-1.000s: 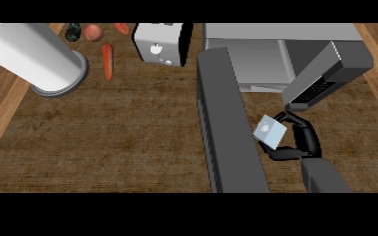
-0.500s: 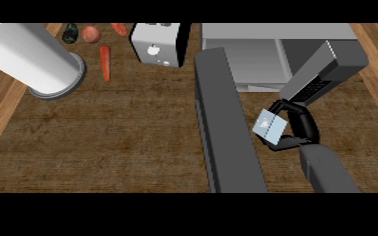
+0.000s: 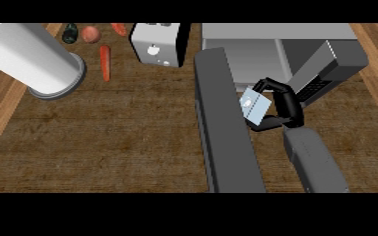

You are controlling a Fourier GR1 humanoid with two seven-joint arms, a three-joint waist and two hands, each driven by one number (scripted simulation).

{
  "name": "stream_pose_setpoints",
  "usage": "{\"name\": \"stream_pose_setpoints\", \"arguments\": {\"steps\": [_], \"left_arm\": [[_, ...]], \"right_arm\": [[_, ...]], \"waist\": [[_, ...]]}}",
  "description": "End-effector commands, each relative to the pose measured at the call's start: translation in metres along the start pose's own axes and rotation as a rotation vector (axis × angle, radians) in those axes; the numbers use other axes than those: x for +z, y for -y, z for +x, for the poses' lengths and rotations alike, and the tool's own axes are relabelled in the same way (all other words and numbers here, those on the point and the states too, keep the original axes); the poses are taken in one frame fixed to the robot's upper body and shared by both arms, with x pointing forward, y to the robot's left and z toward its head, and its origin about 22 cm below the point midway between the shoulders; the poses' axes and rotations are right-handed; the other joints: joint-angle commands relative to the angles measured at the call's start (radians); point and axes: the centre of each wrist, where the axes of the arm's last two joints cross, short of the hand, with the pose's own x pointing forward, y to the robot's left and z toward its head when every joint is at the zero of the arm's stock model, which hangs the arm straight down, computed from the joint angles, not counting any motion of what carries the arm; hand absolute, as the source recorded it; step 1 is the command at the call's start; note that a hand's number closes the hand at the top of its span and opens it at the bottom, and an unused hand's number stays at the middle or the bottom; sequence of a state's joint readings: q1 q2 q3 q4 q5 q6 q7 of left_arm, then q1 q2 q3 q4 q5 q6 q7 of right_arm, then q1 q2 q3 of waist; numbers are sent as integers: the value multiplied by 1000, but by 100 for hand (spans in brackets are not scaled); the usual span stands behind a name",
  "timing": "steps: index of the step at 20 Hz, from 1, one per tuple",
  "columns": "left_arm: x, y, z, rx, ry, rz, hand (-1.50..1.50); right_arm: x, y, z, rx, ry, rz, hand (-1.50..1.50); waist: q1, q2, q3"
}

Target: Pick up the milk, place it into the microwave and close the microwave

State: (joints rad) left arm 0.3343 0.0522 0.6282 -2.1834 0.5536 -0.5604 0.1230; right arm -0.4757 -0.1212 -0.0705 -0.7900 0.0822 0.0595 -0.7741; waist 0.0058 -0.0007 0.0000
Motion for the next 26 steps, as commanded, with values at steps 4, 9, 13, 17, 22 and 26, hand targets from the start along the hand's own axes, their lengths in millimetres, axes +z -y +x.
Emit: {"name": "stream_pose_setpoints", "arguments": {"steps": [4,9,13,17,22,26], "left_arm": [[8,3,2,-8,11,4,-150],[4,-16,-11,5,-14,-7,-150],[-1,-2,-11,-13,-5,-14,-150],[-17,-10,-15,4,-1,-41,-150],[-12,-13,-27,40,-11,-41,-150],[-22,-14,-17,16,18,-64,-150]], "right_arm": [[-51,-10,15,96,12,-3,150],[-95,-25,28,264,-34,17,150],[-120,-36,37,329,-53,-29,150],[-116,-41,27,420,-56,-56,150],[-122,-5,31,447,-83,-123,150],[-130,-8,36,549,-58,-202,150]], "waist": [[9,2,0],[26,8,0],[42,15,1],[49,22,1],[71,33,2],[97,43,3]]}}
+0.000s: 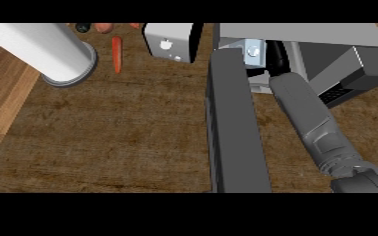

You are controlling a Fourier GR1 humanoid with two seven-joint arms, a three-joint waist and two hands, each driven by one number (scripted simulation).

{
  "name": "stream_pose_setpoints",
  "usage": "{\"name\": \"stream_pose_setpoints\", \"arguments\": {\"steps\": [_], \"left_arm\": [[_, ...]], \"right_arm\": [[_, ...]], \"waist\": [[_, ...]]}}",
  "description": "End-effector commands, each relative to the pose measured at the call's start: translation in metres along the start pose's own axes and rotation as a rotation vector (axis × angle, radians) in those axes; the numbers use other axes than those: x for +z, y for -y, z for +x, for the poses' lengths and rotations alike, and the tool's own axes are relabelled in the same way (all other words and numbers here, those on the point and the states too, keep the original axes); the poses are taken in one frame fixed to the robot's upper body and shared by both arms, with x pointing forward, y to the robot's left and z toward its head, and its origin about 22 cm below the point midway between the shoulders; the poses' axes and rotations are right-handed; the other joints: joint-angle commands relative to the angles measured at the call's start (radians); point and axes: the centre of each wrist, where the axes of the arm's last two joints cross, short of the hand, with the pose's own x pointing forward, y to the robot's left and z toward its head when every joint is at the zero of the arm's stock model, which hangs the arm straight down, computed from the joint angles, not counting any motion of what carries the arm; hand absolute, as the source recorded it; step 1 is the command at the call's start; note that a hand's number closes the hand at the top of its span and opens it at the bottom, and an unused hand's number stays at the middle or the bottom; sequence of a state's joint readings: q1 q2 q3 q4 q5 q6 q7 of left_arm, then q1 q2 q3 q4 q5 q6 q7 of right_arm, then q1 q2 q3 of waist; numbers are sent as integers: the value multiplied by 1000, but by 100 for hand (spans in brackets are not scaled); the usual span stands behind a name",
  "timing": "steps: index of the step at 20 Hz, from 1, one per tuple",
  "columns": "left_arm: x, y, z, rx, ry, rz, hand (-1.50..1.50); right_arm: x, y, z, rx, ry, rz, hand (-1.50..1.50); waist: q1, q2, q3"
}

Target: Pick up the milk, place it into the microwave and close the microwave

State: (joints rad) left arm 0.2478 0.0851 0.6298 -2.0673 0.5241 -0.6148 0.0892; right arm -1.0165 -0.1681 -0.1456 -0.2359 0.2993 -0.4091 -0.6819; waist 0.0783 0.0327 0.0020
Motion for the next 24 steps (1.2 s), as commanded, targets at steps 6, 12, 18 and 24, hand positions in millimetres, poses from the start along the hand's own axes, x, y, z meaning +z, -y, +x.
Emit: {"name": "stream_pose_setpoints", "arguments": {"steps": [6,12,18,24], "left_arm": [[-12,3,-11,11,3,-52,-150],[-16,-2,-13,20,-1,-52,-150],[-24,3,-11,-9,9,-61,-150],[-33,2,-10,-47,7,-64,-150]], "right_arm": [[-17,18,5,220,65,-155,150],[-11,42,-12,345,42,-148,150],[22,68,-49,585,-252,-319,-150],[2,35,-21,466,-19,-179,-150]], "waist": [[42,26,0],[64,37,1],[60,48,-3],[70,43,5]]}}
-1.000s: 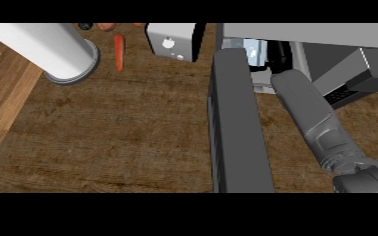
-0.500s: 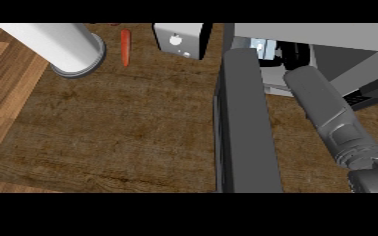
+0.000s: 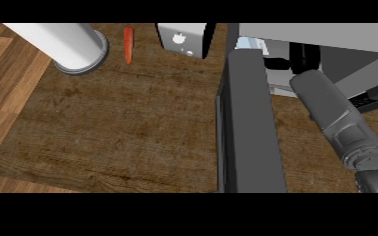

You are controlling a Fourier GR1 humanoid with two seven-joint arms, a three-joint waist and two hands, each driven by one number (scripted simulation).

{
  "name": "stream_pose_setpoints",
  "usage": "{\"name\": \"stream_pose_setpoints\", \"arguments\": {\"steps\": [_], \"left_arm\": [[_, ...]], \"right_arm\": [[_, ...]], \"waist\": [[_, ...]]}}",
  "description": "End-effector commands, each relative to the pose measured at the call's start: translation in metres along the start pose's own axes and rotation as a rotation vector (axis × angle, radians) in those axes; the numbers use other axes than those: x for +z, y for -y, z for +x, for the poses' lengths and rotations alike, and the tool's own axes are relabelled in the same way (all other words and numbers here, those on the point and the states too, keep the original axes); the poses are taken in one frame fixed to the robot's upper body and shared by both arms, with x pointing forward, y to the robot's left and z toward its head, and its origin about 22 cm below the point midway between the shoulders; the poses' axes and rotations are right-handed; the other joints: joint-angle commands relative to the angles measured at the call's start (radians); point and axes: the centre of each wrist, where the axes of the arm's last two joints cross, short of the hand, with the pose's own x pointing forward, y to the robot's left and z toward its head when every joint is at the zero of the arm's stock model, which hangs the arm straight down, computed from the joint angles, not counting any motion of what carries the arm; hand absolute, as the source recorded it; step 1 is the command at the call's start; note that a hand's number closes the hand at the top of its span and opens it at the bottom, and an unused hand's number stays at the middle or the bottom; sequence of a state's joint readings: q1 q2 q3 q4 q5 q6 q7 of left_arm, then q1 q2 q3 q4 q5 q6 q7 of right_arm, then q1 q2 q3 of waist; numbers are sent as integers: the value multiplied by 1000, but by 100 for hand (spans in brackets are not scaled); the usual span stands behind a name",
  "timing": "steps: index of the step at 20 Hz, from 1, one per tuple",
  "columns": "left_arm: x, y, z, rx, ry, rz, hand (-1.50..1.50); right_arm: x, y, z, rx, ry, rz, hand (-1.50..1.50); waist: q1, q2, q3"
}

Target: Pick up the milk, place it into the microwave and close the microwave

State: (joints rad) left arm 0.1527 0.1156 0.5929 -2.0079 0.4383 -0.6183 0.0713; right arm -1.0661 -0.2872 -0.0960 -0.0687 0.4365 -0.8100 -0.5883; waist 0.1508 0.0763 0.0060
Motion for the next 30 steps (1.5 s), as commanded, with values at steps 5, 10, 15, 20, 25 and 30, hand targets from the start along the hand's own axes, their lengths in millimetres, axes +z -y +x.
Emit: {"name": "stream_pose_setpoints", "arguments": {"steps": [5,10,15,20,25,30], "left_arm": [[-12,5,-10,-8,-25,-71,-150],[-16,13,-13,26,-11,-124,-150],[-19,28,-23,67,-36,-203,-150],[-30,36,-30,92,-33,-252,-150],[-33,54,-31,102,-17,-286,-150],[-25,61,-36,145,-64,-320,150]], "right_arm": [[-12,-6,28,-109,99,53,-150],[-14,-1,22,-215,110,116,-150],[-13,-8,32,-367,101,139,-150],[7,-23,28,-558,67,181,-150],[25,-23,5,-693,19,202,-150],[49,-38,3,-850,-15,276,-150]], "waist": [[-5,-5,0],[-9,-7,1],[-29,-19,0],[-59,-26,0],[-79,-40,-1],[-102,-58,-3]]}}
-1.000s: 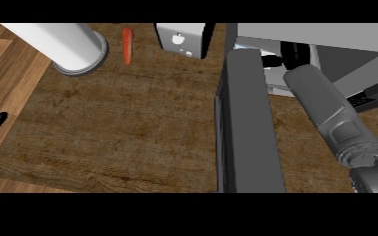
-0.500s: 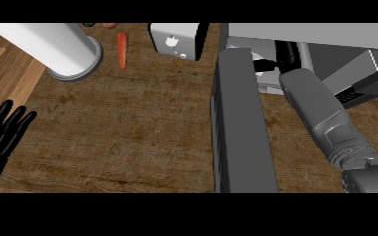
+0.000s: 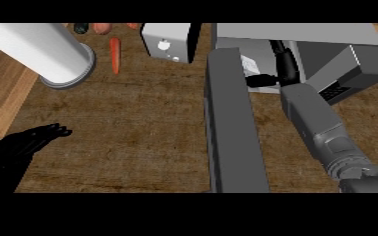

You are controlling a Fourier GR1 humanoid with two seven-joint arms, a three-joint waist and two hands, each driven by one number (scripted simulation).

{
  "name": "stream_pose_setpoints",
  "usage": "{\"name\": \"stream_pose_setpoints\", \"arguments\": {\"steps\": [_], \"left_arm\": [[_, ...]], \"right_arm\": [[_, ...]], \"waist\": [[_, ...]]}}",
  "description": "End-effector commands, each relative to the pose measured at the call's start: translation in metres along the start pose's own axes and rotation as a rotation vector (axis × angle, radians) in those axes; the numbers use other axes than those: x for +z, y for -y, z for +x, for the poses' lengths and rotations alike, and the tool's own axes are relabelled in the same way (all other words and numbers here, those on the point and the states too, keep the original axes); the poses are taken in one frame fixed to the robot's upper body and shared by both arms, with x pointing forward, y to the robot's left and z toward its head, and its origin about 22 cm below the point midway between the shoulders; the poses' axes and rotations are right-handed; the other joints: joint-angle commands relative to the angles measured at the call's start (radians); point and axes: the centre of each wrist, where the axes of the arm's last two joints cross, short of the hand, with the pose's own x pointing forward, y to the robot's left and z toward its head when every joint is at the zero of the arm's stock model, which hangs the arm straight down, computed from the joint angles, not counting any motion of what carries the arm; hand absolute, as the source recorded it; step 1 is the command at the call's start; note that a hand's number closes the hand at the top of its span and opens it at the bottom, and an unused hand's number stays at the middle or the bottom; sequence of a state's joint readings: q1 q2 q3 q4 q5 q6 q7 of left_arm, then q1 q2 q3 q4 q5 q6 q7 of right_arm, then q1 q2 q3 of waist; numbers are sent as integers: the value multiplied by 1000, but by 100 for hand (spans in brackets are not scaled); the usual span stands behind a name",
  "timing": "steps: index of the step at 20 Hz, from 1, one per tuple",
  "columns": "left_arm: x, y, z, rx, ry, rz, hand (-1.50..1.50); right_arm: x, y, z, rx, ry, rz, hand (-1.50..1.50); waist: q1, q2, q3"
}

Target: Pick up the milk, place it into the microwave and close the microwave

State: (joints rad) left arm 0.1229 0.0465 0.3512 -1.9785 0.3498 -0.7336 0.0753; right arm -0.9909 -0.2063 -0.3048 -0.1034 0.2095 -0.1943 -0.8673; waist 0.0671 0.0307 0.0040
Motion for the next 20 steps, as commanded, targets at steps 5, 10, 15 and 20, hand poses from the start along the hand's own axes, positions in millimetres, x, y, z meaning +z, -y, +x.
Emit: {"name": "stream_pose_setpoints", "arguments": {"steps": [5,10,15,20], "left_arm": [[-14,28,-9,69,-31,-64,150],[-25,47,-19,66,-72,-98,150],[-48,43,-26,89,-96,-137,150],[-58,79,-27,28,-99,-182,150]], "right_arm": [[50,4,-35,-257,-55,89,-150],[82,6,-52,-311,-58,68,-150],[120,3,-67,-317,-62,108,-150],[157,35,-80,-313,-90,88,-150]], "waist": [[-34,-16,-2],[-53,-25,-3],[-74,-33,-4],[-88,-38,-5]]}}
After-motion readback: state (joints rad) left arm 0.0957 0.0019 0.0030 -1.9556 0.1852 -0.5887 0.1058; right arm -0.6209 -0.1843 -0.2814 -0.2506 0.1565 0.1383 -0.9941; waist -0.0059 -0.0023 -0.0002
